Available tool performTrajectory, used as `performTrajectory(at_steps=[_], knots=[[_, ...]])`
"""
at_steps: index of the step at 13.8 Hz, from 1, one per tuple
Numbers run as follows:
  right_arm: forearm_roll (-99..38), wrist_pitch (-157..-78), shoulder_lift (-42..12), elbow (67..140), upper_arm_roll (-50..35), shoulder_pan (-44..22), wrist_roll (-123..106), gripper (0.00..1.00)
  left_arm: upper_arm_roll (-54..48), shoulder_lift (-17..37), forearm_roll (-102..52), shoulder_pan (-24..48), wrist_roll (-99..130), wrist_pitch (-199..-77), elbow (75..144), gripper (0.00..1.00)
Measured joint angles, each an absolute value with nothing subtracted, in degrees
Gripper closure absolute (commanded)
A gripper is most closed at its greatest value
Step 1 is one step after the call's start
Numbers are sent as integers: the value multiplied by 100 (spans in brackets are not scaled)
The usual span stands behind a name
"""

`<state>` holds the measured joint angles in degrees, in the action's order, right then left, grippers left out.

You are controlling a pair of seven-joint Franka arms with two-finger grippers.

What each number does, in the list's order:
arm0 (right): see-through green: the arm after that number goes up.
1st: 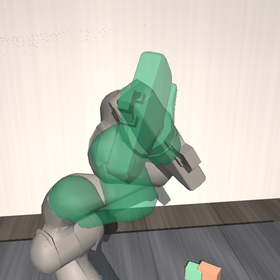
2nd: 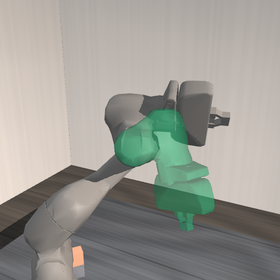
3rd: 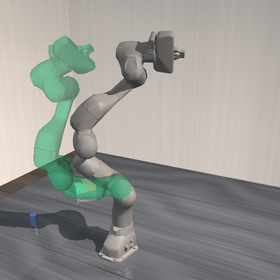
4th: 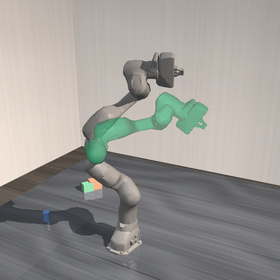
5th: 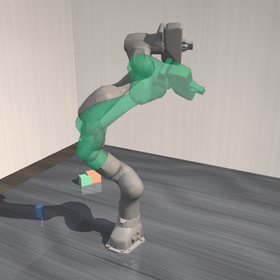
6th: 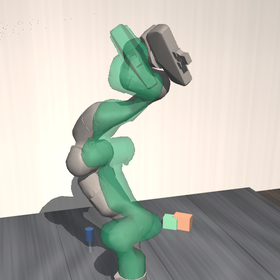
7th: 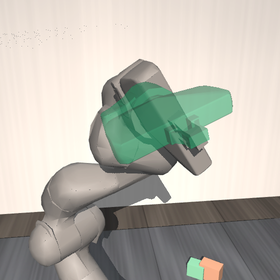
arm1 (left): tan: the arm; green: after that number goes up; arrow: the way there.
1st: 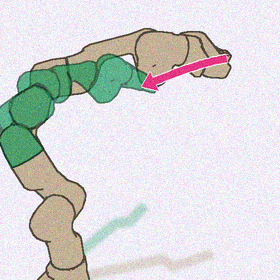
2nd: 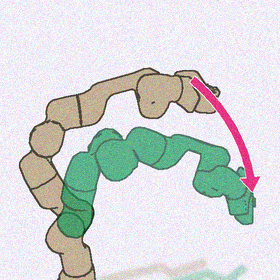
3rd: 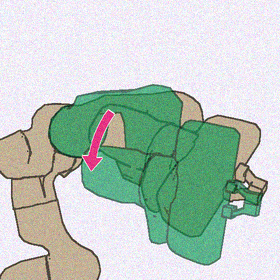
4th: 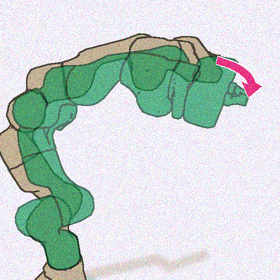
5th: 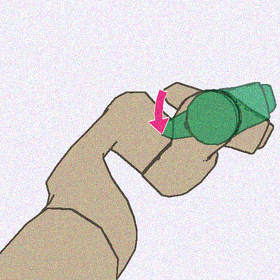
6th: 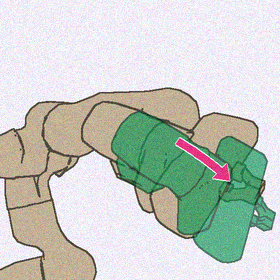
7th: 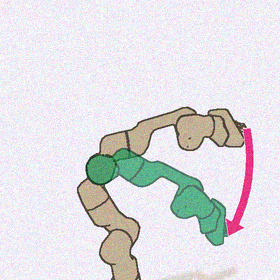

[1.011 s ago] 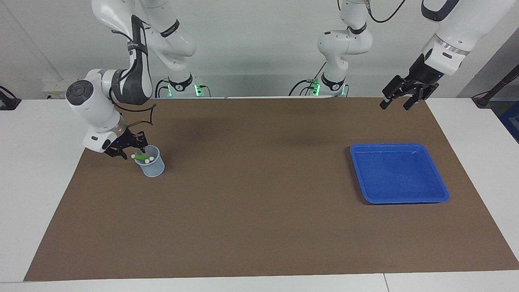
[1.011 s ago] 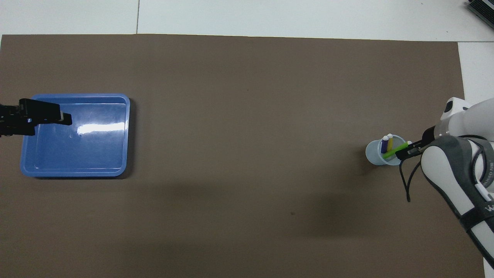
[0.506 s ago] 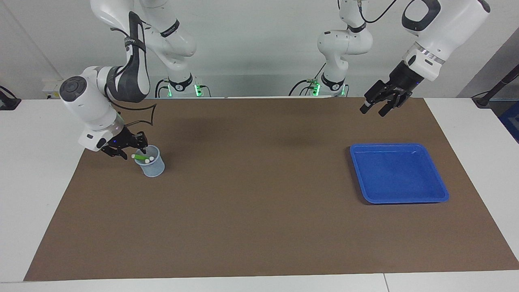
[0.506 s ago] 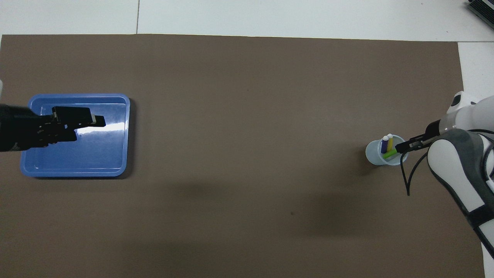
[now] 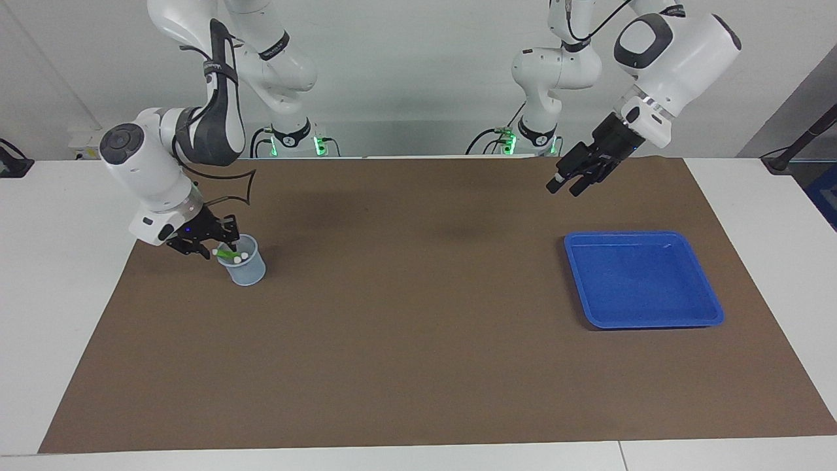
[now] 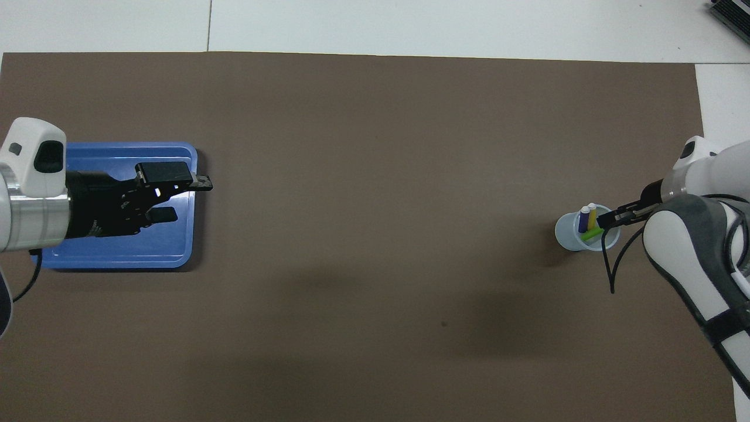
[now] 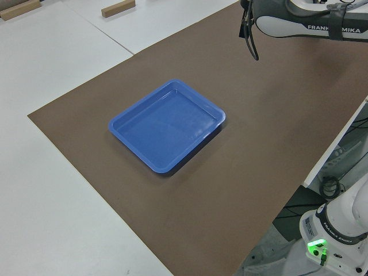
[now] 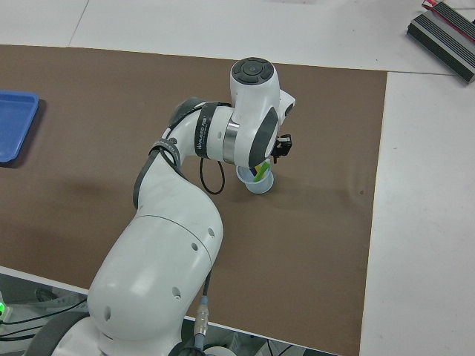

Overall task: Right arm passes pens to left for tray arrangement
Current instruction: 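Lift the green pen with the right gripper while the left gripper rises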

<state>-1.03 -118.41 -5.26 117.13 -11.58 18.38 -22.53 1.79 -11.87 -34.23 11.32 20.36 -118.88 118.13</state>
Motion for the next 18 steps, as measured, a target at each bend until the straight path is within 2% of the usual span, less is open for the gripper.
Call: performTrajectory(at_steps=[1, 3, 5, 9, 11, 12, 18], knots=[[-103, -11840, -528, 11726, -1158, 1838, -2227, 48, 172, -1187, -3452, 1238, 2264, -12043, 11871, 1], [-103, -11834, -528, 11740, -1157, 1838, -2221, 67, 167, -1188, -3680, 1331, 2470, -12163, 11923, 1], [-104, -11815, -528, 11744, -1151, 1840, -2214, 79, 175, -1189, -3797, 1331, 2491, -12188, 11975, 1], [-124, -11763, -504, 11697, -1152, 1840, -2204, 83, 177, -1191, -3880, 1331, 2491, -12196, 12042, 0], [-133, -11750, -503, 11694, -1154, 1840, -2199, 97, 177, -1191, -3928, 1331, 2410, -12198, 12048, 0], [-184, -11723, -497, 11680, -1160, 1837, -2196, 100, 177, -1190, -3984, 1331, 2313, -12199, 12056, 0], [-283, -11399, -498, 11535, -1173, 1833, -2194, 100, 175, -1021, -4571, 1336, 1741, -12447, 12168, 0]])
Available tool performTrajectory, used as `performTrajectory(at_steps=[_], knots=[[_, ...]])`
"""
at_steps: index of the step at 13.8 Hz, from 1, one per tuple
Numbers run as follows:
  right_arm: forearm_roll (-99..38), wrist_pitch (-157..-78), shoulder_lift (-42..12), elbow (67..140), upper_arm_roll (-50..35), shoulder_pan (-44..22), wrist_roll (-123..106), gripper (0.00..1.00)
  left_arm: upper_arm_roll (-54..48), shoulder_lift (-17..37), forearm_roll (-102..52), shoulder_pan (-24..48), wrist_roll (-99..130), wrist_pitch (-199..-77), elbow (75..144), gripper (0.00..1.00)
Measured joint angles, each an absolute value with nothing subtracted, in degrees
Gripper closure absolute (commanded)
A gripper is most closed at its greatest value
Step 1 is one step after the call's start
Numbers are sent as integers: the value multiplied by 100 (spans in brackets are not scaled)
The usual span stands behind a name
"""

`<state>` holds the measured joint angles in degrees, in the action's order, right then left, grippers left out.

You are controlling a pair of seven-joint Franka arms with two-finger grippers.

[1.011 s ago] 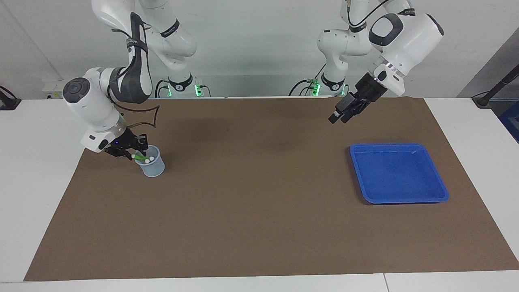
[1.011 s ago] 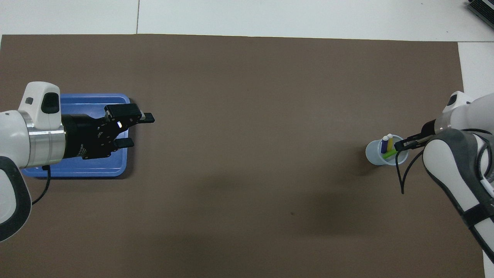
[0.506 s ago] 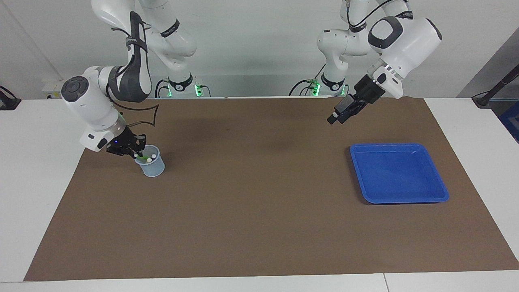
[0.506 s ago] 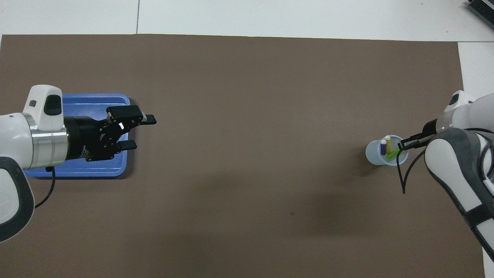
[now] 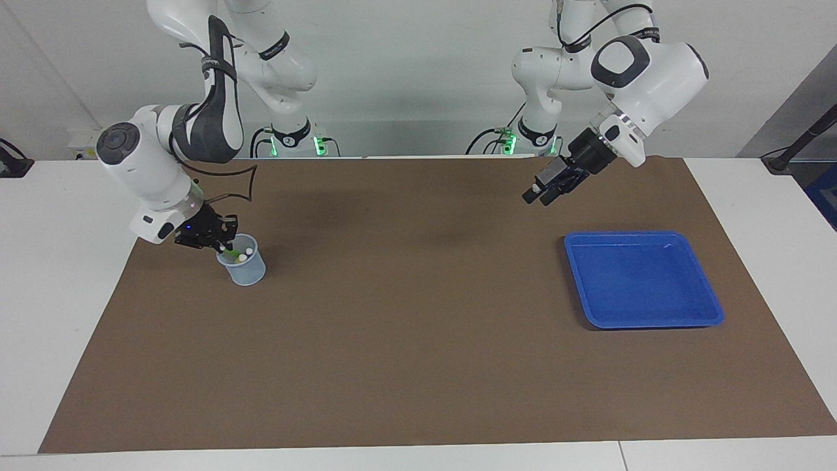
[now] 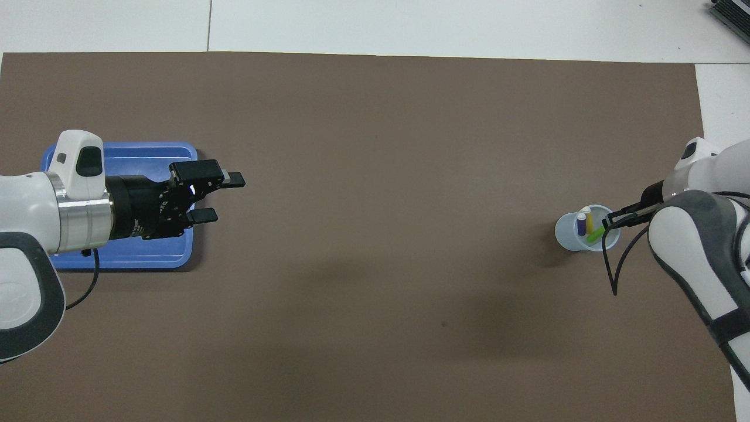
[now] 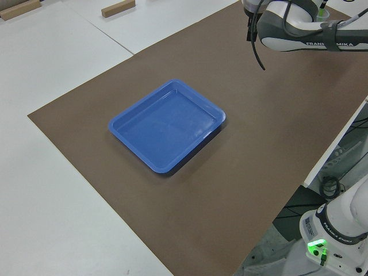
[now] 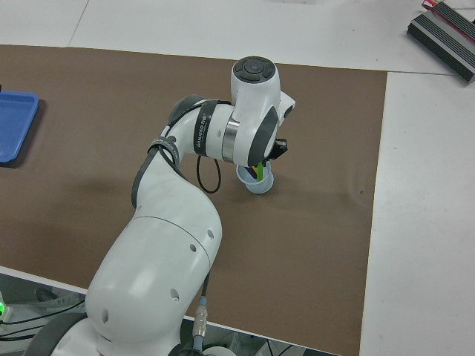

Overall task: Right arm passes pens to left for tray arrangement
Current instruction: 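Lift the green pen with the right gripper while the left gripper rises, then carry the green pen toward the left gripper while the left gripper approaches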

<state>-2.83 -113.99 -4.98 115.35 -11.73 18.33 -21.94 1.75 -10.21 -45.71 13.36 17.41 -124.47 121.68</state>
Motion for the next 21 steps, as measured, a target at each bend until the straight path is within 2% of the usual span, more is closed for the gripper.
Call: performTrajectory(at_steps=[9, 12, 16, 21], knots=[[-283, -9832, -192, 10070, -1230, 1495, -2194, 100, 162, -868, -5066, 1534, 1675, -12773, 12224, 0], [-349, -9549, -158, 9710, -1275, 1392, -2154, 100, 160, -861, -5082, 1616, 1656, -12775, 12225, 0], [-1099, -9685, -156, 9619, -1472, 1222, -740, 100, 156, -860, -5353, 1716, 1654, -12781, 12237, 0], [-1814, -10638, -147, 9793, -1526, 273, 1868, 100, 158, -861, -6022, 1734, 1645, -12873, 12304, 0]])
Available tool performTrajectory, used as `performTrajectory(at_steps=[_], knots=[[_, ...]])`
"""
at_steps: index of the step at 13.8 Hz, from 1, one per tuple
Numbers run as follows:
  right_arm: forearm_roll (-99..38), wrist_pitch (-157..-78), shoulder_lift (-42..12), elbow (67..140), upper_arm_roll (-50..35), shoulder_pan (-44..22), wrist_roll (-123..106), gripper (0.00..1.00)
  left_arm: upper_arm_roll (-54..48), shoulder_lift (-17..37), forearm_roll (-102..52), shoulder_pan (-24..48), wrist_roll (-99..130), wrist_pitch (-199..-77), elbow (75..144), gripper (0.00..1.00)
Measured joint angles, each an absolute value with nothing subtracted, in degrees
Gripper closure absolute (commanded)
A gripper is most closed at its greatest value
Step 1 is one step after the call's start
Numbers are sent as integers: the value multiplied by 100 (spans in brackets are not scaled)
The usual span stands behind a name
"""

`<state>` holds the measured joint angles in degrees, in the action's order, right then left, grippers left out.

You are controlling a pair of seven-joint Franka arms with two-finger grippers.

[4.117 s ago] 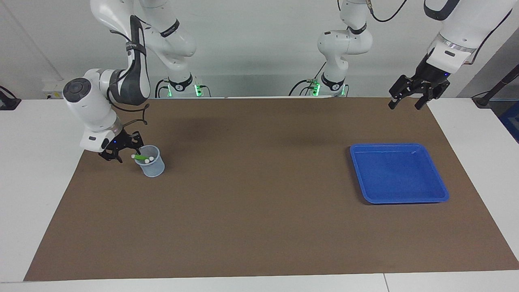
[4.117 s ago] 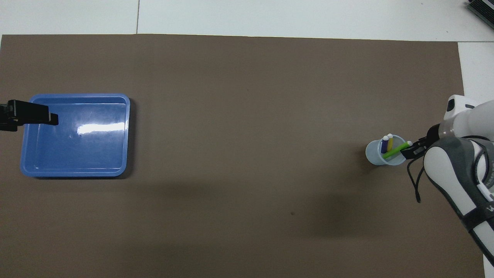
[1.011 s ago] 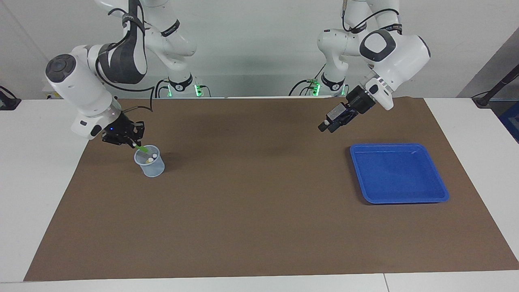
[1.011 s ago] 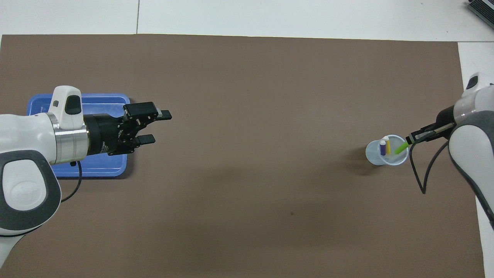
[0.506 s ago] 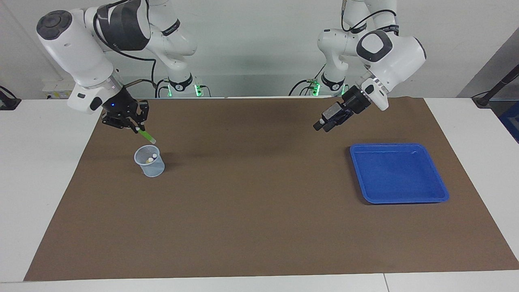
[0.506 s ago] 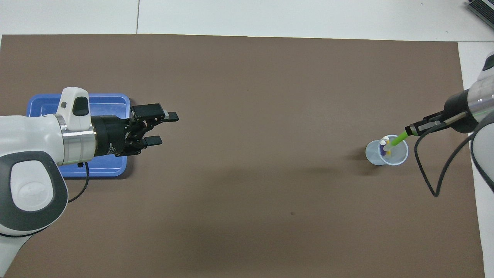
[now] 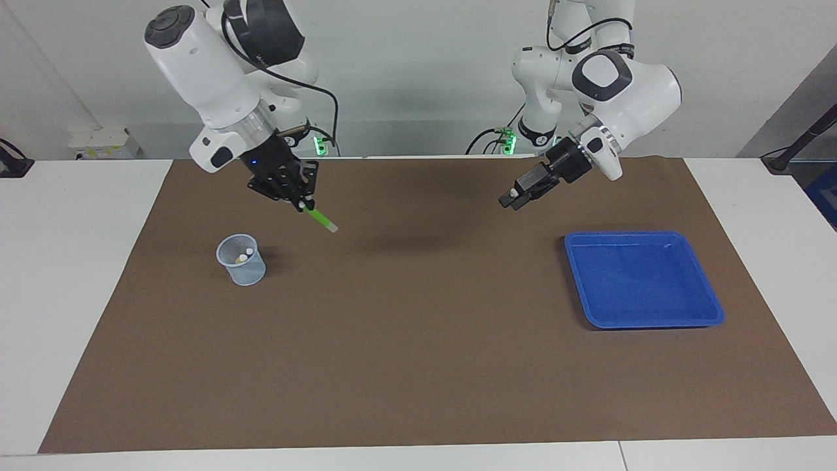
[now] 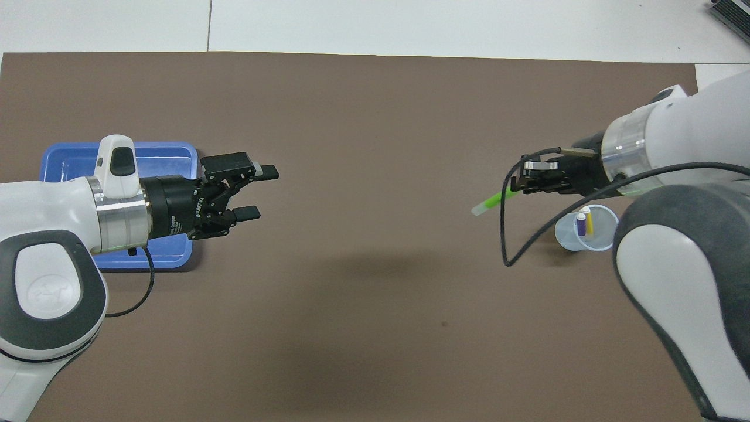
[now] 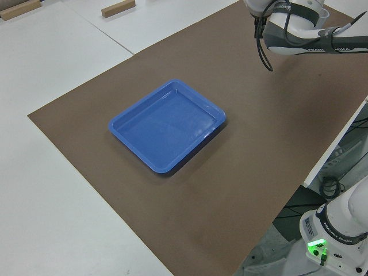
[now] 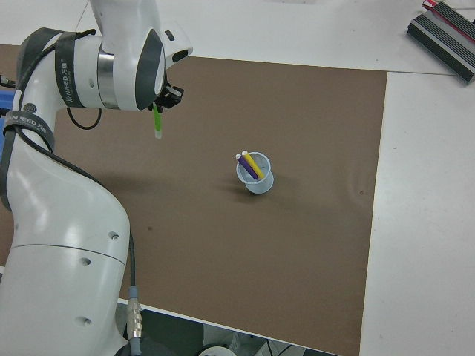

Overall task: Right arm passes pens to left for tray arrangement
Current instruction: 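Carry the green pen toward the left gripper while the left gripper approaches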

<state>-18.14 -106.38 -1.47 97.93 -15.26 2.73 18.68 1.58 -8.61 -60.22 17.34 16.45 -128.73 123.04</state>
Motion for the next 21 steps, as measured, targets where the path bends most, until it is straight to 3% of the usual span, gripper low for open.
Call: performTrajectory(at_steps=[3, 11, 15, 21], knots=[[-2075, -11320, -123, 10074, -1534, -48, 2826, 100, 157, -870, -6458, 1980, 1645, -13257, 12438, 0], [-3075, -12240, -97, 10383, -1533, -431, 4455, 100, 152, -893, -7995, 3054, 1727, -14745, 12632, 0], [-3087, -13220, -92, 10566, -1540, -948, 5570, 100, 150, -887, -8867, 3708, 1811, -15638, 12659, 0], [-3248, -13389, -72, 10654, -1516, -1036, 5773, 100, 147, -842, -10045, 4399, 1830, -16674, 12687, 1]])
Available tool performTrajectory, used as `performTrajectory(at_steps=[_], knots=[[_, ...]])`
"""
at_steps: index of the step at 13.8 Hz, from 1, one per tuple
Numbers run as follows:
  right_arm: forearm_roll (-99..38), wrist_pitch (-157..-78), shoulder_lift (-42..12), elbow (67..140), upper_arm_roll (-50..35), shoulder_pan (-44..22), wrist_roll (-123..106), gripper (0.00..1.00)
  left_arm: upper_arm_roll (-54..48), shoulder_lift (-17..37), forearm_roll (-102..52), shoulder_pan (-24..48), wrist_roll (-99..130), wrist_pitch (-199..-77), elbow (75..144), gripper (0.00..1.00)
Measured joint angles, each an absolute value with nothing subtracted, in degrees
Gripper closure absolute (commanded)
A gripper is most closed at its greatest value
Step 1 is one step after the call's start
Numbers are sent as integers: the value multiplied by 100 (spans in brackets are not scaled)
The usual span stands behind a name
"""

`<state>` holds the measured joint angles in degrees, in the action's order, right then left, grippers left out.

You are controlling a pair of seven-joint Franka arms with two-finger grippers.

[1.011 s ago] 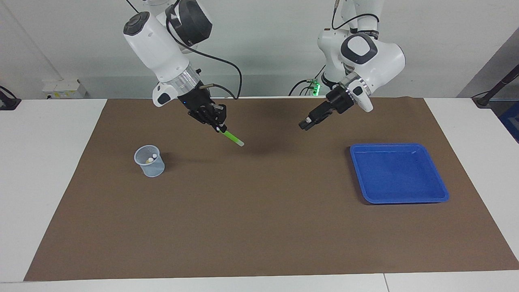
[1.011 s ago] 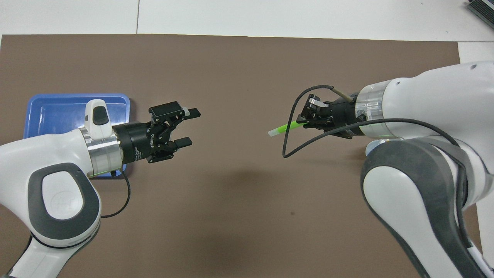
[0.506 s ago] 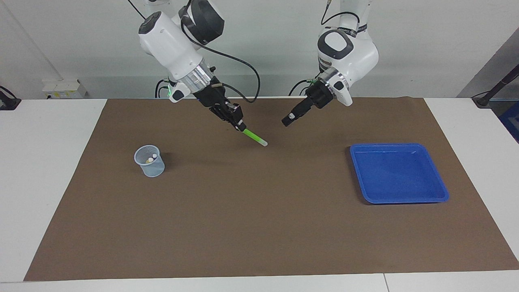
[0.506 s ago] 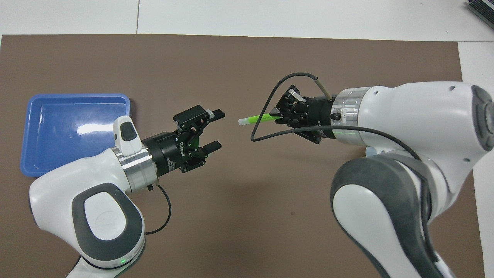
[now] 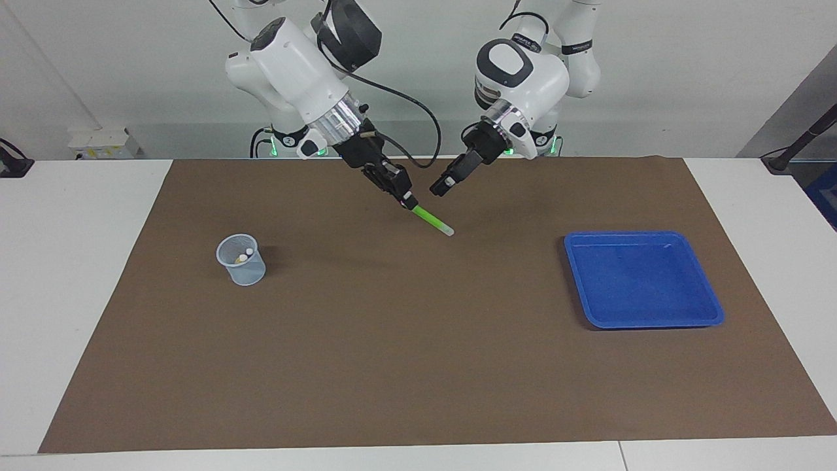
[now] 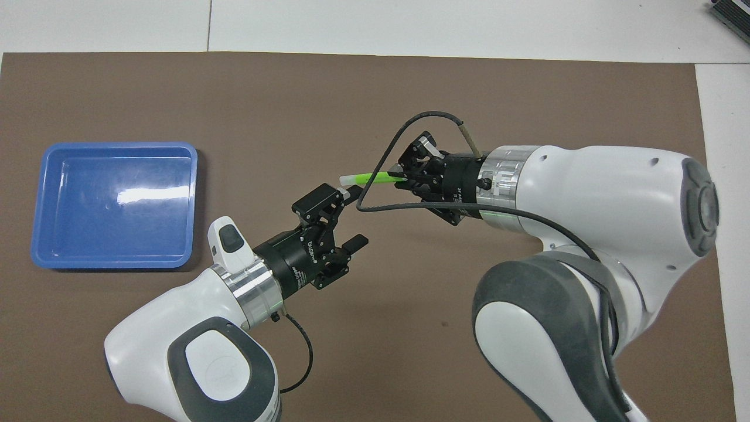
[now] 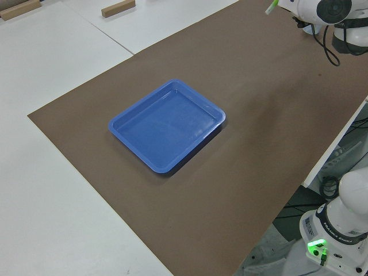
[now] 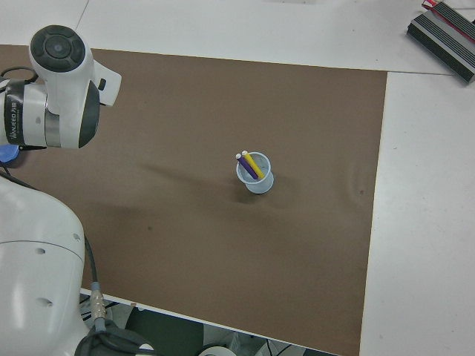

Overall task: Right arm passes pens to left for tray arrangement
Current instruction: 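Carry the green pen toward the left gripper while the left gripper approaches, then close the left gripper on the green pen held by the right gripper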

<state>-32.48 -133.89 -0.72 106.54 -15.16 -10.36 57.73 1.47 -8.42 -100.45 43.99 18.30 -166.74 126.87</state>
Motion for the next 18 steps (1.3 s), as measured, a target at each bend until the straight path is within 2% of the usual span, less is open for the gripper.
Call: performTrajectory(at_steps=[6, 15, 18], knots=[[-3248, -13389, -71, 10661, -1515, -1036, 5773, 100, 184, -751, -10485, 4399, 1850, -16813, 12471, 2], [-3248, -13389, -70, 10661, -1515, -1036, 5773, 100, 194, -66, -10494, 4397, 1868, -16894, 11907, 4], [-3248, -13389, -70, 10661, -1515, -1036, 5773, 100, 204, 77, -10495, 4396, 1870, -16950, 11717, 12]])
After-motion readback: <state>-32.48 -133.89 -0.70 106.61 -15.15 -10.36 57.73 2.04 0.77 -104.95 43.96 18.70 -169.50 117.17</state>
